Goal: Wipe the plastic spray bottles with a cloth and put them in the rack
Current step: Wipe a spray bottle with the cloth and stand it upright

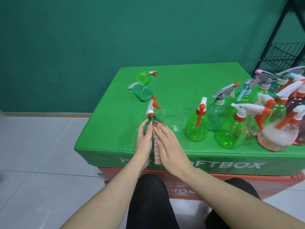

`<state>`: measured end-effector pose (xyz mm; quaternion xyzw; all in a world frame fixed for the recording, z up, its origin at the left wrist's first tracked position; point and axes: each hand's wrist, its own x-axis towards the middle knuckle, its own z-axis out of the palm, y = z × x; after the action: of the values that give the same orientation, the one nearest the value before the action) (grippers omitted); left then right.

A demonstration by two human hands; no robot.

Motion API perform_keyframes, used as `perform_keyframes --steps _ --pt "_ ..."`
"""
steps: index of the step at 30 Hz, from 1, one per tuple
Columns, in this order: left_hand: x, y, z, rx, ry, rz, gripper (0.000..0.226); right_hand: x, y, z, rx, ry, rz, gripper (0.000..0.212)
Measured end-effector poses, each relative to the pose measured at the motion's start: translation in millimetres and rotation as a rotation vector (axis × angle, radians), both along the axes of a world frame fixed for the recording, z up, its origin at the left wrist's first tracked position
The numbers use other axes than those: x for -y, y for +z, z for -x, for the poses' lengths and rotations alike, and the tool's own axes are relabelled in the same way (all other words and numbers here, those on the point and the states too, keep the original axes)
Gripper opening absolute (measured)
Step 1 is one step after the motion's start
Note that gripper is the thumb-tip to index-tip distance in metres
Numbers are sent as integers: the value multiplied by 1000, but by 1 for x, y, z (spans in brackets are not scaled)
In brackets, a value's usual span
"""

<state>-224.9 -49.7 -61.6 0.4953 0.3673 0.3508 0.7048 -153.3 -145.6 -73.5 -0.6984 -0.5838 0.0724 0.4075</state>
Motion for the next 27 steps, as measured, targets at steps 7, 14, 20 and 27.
perform_keyframes --steps 7,14,20,27 --pt "6 10 0 126 -68 55 45 -20 25 -13 -153 -84 -16 46" --pt "16 13 -4 87 -63 67 32 -34 48 -24 -429 -130 48 42" --pt "18 17 -3 90 -18 103 27 -27 42 -18 -478 -127 38 42" --pt "12 19 -3 230 6 225 64 -6 24 0 -162 -55 -43 47"
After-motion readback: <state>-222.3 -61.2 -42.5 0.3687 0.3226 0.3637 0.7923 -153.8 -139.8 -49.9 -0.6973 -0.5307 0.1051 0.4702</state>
